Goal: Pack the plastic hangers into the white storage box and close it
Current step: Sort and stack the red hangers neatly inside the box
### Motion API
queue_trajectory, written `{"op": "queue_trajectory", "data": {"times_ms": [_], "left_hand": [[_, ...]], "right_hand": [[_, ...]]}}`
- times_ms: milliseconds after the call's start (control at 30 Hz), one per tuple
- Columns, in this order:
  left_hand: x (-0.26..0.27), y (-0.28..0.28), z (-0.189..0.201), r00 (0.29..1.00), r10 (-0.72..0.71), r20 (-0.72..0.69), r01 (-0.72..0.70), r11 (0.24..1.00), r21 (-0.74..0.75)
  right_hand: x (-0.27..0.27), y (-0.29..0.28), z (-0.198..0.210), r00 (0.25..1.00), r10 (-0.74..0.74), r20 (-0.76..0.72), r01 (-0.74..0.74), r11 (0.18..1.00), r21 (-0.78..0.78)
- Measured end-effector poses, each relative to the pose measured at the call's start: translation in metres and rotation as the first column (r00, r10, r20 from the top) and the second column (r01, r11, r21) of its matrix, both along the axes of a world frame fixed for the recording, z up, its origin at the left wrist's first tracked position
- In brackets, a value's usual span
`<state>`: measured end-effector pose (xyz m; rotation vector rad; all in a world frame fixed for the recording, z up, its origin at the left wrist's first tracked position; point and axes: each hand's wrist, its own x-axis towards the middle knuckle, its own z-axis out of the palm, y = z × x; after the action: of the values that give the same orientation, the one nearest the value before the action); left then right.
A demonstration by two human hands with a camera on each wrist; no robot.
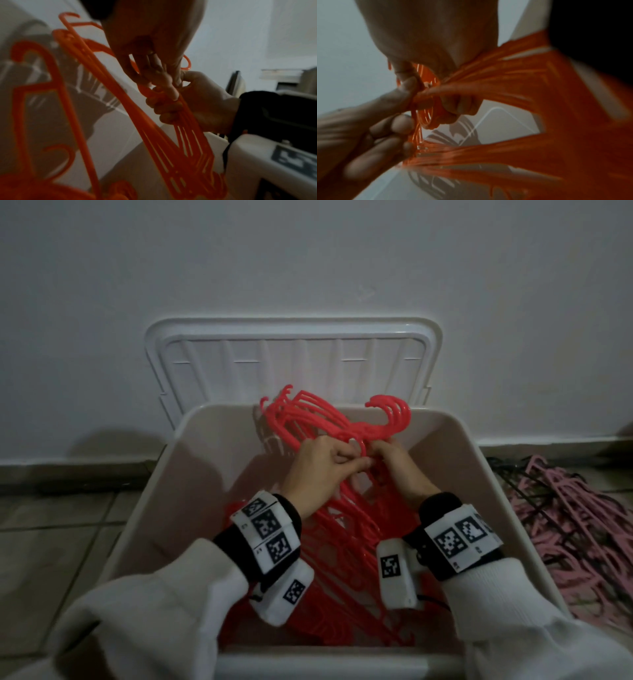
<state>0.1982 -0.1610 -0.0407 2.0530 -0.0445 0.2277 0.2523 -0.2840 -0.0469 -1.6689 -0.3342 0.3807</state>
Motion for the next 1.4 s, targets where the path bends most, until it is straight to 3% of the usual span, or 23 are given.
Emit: {"op": "queue_trajectory", "data": {"times_ms": [133, 233, 300, 400, 467, 633, 733, 800, 867, 967, 1033, 1100, 1267, 1400], "left_hand": [[0.002, -0.001, -0.013, 0.998, 0.039, -0.052, -0.048, 0.982, -0.185], [0.004, 0.002, -0.016, 0.999, 0.034, -0.015, -0.035, 0.991, -0.132], [0.005, 0.007, -0.013, 0.999, -0.042, -0.012, 0.042, 0.998, -0.056], [0.005, 0.013, -0.008, 0.984, -0.158, -0.076, 0.146, 0.978, -0.149], [0.004, 0.013, -0.007, 0.985, -0.152, -0.080, 0.135, 0.974, -0.184], [0.003, 0.017, -0.007, 0.998, 0.055, 0.015, -0.054, 0.998, -0.021], [0.003, 0.025, -0.002, 0.999, 0.025, 0.040, -0.024, 0.999, -0.036], [0.005, 0.035, 0.000, 0.999, -0.032, 0.015, 0.032, 0.999, -0.033], [0.007, 0.047, -0.002, 0.986, -0.142, -0.091, 0.144, 0.989, 0.021], [0.009, 0.055, -0.017, 0.895, -0.292, -0.337, 0.369, 0.909, 0.192], [0.008, 0.050, -0.029, 0.808, -0.324, -0.491, 0.496, 0.824, 0.273], [0.007, 0.046, -0.035, 0.769, -0.320, -0.554, 0.546, 0.779, 0.308], [0.010, 0.049, -0.029, 0.802, -0.251, -0.542, 0.518, 0.743, 0.423], [0.012, 0.052, -0.022, 0.897, -0.185, -0.401, 0.397, 0.735, 0.550]], "right_hand": [[-0.002, 0.003, -0.002, 0.996, 0.043, -0.083, -0.046, 0.999, -0.028], [-0.004, 0.004, -0.005, 0.994, 0.106, 0.000, -0.105, 0.990, -0.089], [-0.004, 0.003, -0.006, 0.994, 0.092, 0.065, -0.085, 0.991, -0.103], [-0.005, 0.003, -0.003, 0.992, 0.078, 0.098, -0.068, 0.993, -0.101], [-0.007, 0.005, -0.003, 0.996, 0.037, 0.087, -0.031, 0.997, -0.068], [-0.012, 0.008, -0.003, 0.997, 0.006, 0.078, -0.002, 0.999, -0.045], [-0.013, 0.008, -0.002, 0.978, -0.027, 0.205, 0.054, 0.990, -0.127], [-0.010, 0.003, -0.001, 0.957, -0.030, 0.289, 0.112, 0.957, -0.268], [-0.003, -0.006, -0.002, 0.941, -0.072, 0.330, 0.203, 0.901, -0.383], [0.007, -0.015, 0.001, 0.928, -0.130, 0.349, 0.258, 0.901, -0.350], [0.010, -0.018, -0.001, 0.914, -0.102, 0.392, 0.251, 0.902, -0.352], [0.013, -0.020, -0.004, 0.903, -0.056, 0.427, 0.245, 0.881, -0.404], [0.015, -0.020, -0.006, 0.864, -0.053, 0.500, 0.289, 0.866, -0.408], [0.015, -0.021, -0.003, 0.848, -0.031, 0.529, 0.309, 0.840, -0.446]]}}
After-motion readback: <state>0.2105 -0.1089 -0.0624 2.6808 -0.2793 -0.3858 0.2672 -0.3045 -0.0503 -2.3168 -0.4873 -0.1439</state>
